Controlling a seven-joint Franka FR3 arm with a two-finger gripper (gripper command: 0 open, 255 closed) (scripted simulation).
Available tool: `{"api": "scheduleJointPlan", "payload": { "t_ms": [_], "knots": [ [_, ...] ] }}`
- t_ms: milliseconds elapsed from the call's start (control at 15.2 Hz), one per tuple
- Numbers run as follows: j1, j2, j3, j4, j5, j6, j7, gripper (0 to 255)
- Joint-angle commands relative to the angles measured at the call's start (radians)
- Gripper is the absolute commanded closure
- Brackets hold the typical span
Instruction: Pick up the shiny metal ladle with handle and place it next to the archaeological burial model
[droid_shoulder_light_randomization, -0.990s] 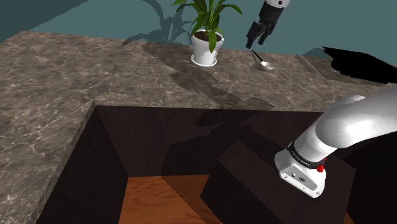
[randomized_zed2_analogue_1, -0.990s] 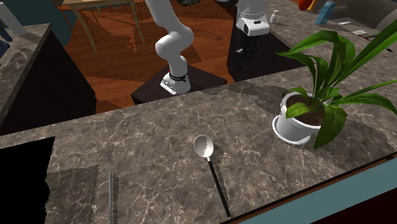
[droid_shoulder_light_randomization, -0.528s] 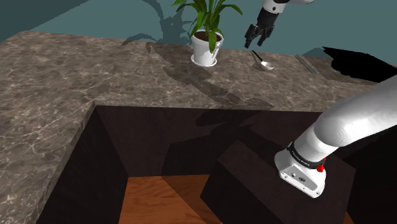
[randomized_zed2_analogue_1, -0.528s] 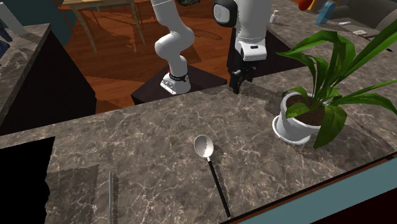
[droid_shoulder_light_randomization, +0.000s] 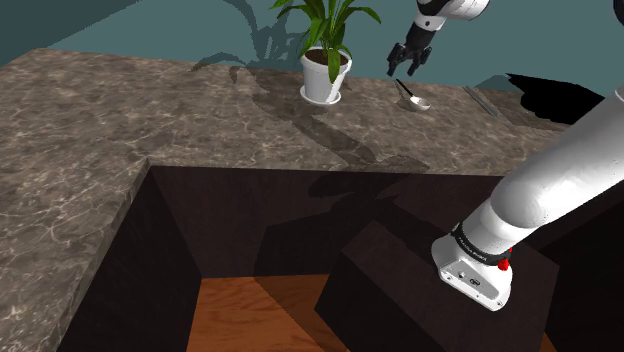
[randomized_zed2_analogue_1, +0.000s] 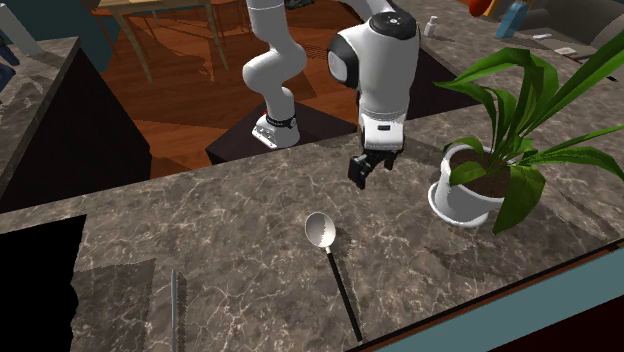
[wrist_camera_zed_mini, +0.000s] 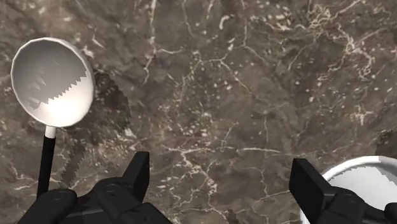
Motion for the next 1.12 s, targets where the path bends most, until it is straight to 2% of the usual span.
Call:
{"api": "scheduleJointPlan", "payload": {
  "t_ms": [0,528,1056],
  "knots": [
    [-0.018,0.050,-0.023,0.029,0.022,0.019,-0.012,0],
    [-0.104,0.283,-0.087,0.200,0.145,0.060,-0.066,0],
    [-0.218,0.502,-0.109,0.393,0.265,0.057,-0.098,0]
  ]
}}
